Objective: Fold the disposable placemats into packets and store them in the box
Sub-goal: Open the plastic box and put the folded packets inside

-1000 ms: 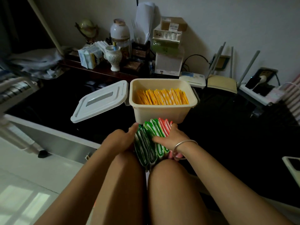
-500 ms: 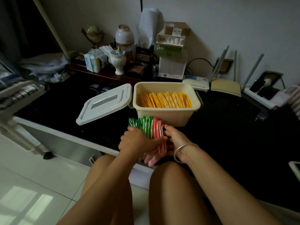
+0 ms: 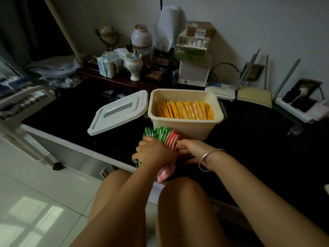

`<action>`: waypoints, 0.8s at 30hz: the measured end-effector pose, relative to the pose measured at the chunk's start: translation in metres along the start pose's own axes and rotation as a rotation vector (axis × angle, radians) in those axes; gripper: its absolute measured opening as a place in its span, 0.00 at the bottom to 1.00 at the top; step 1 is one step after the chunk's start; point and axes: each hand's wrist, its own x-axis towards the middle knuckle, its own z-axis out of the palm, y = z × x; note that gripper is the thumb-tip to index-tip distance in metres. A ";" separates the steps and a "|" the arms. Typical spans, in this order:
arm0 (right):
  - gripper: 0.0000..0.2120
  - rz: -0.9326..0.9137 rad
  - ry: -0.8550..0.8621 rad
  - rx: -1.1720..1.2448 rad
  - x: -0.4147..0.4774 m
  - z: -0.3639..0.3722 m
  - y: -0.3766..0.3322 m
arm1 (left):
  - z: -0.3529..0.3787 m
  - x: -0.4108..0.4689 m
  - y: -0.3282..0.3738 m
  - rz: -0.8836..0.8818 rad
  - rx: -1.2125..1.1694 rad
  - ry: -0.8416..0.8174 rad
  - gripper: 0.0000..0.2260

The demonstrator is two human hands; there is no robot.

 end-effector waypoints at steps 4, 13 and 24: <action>0.13 -0.207 0.133 -0.749 -0.006 -0.007 -0.034 | 0.002 0.003 0.000 -0.039 0.012 0.011 0.57; 0.18 -0.556 0.279 -0.691 0.028 -0.026 -0.108 | -0.017 0.015 -0.033 0.150 -0.051 0.103 0.39; 0.17 -0.562 0.096 -0.762 0.089 -0.029 -0.105 | -0.181 0.003 -0.079 0.349 -1.003 -0.355 0.24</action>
